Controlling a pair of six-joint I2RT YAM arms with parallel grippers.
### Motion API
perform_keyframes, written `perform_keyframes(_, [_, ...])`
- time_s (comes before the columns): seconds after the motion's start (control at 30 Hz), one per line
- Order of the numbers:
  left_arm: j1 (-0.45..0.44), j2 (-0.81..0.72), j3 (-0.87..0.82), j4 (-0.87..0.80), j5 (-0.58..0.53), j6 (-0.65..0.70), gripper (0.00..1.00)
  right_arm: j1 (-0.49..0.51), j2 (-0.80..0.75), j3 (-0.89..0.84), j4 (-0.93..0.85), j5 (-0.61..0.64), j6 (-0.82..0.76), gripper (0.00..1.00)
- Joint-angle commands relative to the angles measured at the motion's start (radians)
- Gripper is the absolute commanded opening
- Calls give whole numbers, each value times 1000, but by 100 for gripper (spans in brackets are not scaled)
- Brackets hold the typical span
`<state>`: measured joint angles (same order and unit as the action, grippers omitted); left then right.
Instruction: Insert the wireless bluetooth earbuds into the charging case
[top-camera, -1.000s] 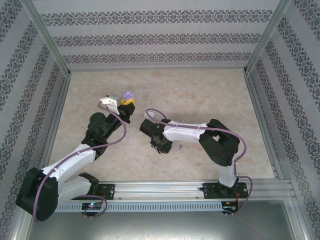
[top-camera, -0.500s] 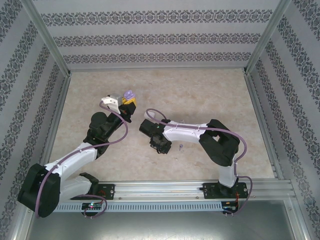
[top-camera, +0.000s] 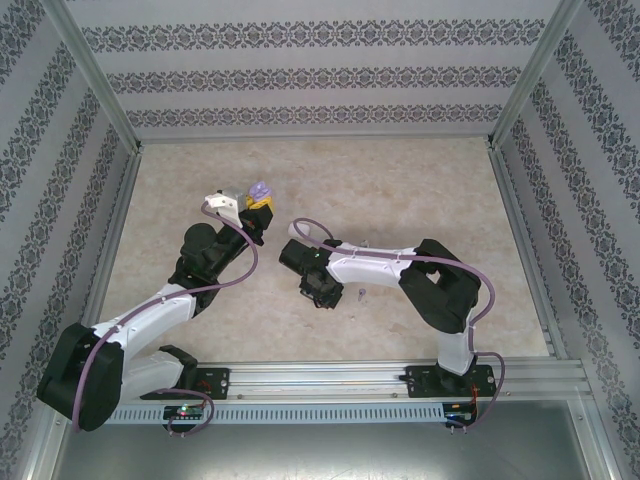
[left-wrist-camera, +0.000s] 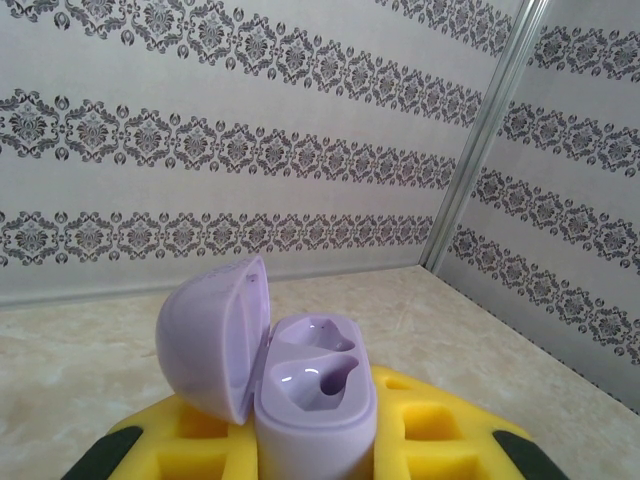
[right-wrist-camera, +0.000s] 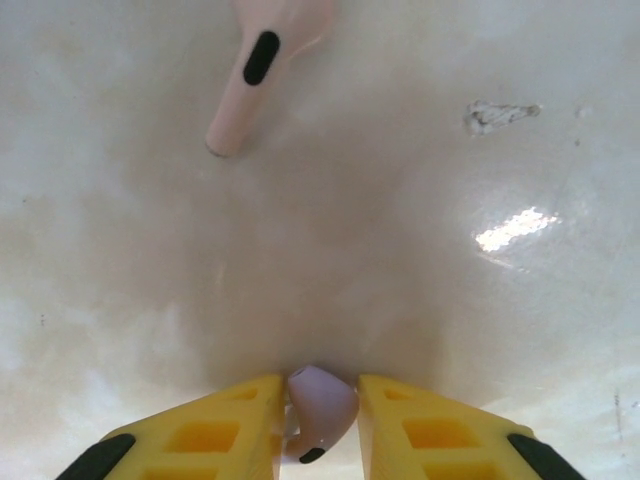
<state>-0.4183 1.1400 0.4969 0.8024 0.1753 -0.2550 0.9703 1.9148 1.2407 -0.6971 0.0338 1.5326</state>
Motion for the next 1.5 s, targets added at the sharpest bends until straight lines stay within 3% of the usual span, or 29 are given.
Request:
perform_keyframes(0.0, [-14,-8,2,62,7,4,0,-8,-2,-27,5,-11,16,24])
perform_keyframes(0.2, [-13,-19,2,40,9,-1,0,-15,-5,-13,10,2,-46,19])
perform_keyframes(0.47, [-14,-74,-18,-2,27,8,0,-16,-44,-16,23,94,-260,11])
perform_keyframes(0.97, [-13,-260,-75,-207,57,129,0,-54,-370,-149,240,282,-766,11])
perform_keyframes(1.2, [-13,-271,-94,-228,104,179,0,-133,-518,-124,290,251,-931,12])
perform_keyframes(1.47, [-16,-196,-117,-78,268,226,0,-207,-583,-42,336,161,-1044,12])
